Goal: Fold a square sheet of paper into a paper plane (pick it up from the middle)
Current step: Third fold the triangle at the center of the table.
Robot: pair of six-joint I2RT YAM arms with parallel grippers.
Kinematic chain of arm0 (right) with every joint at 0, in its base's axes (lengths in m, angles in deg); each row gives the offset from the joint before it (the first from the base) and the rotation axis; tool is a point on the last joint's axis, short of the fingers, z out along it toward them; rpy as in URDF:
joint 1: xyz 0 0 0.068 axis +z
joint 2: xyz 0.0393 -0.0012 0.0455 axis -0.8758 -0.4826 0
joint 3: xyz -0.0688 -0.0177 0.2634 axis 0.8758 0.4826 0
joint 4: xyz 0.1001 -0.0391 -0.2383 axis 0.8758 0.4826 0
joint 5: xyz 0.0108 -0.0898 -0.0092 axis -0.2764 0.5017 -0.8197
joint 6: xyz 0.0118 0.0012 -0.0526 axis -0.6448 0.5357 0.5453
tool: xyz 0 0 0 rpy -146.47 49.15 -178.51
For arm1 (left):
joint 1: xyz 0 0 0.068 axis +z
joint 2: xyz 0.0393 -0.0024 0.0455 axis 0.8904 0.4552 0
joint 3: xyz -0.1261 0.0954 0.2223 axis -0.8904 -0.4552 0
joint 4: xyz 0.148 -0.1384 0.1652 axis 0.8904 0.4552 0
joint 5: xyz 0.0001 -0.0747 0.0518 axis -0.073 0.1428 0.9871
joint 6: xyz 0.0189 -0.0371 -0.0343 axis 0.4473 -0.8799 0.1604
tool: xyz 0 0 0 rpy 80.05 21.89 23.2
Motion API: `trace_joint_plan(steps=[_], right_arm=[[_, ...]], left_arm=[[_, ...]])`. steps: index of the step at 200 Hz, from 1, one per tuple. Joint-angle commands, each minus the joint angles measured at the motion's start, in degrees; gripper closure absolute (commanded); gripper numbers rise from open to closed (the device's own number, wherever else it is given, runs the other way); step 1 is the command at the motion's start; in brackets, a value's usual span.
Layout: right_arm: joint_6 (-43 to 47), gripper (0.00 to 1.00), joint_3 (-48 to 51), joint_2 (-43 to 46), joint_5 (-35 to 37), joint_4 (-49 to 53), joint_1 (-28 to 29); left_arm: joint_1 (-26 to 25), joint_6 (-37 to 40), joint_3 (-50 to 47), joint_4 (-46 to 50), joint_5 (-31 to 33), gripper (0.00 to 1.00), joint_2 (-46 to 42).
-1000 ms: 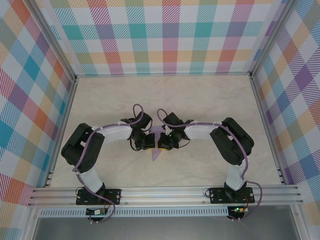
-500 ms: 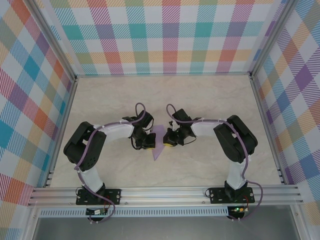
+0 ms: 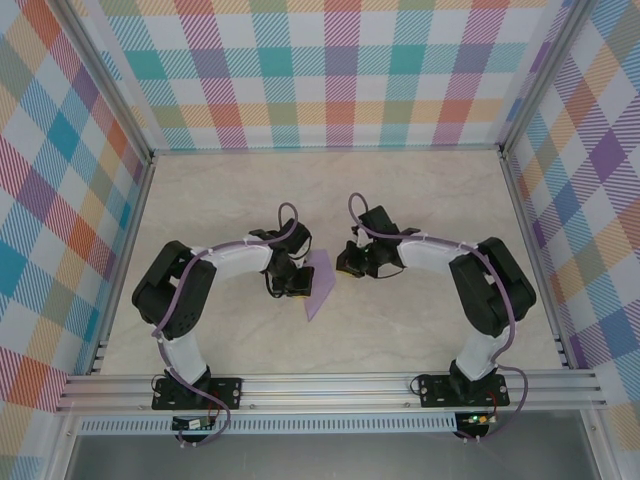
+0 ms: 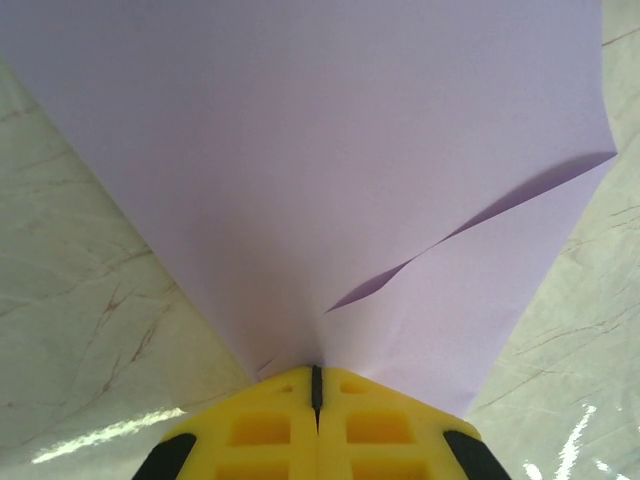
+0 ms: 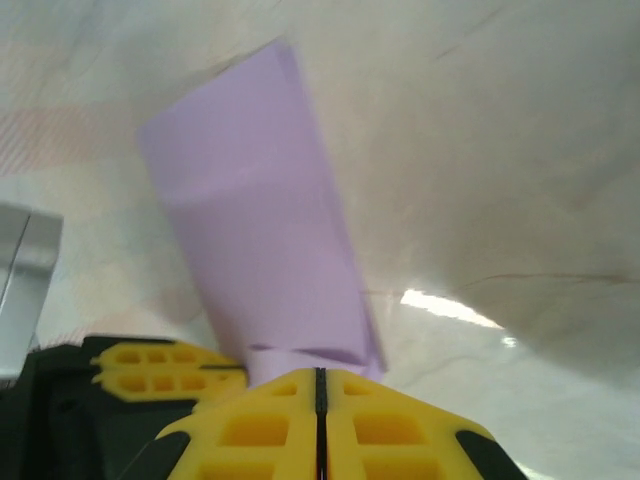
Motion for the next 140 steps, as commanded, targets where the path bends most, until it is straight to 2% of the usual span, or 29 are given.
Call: trace_joint_plan(steps=[1,59,140], right_arm=[[-0.42,0.91,0.31,-0.56,-2.86,-2.33,2.44],[-1.82,0.92,0.06,-5.35,-5.55,-4.77,4.28],[-1.8,0.93,2.85,-7.29,-1.49,-3.67,4.38]], left_arm=[[-0.12,3.96,1.48,1.67,3.29,1.0,1.55],[-0.1,3.8,0.08,-1.02,0.6,1.0,-0.38],[-0.15,-3.84,-0.15,-3.12,1.35,1.0,-6.4]])
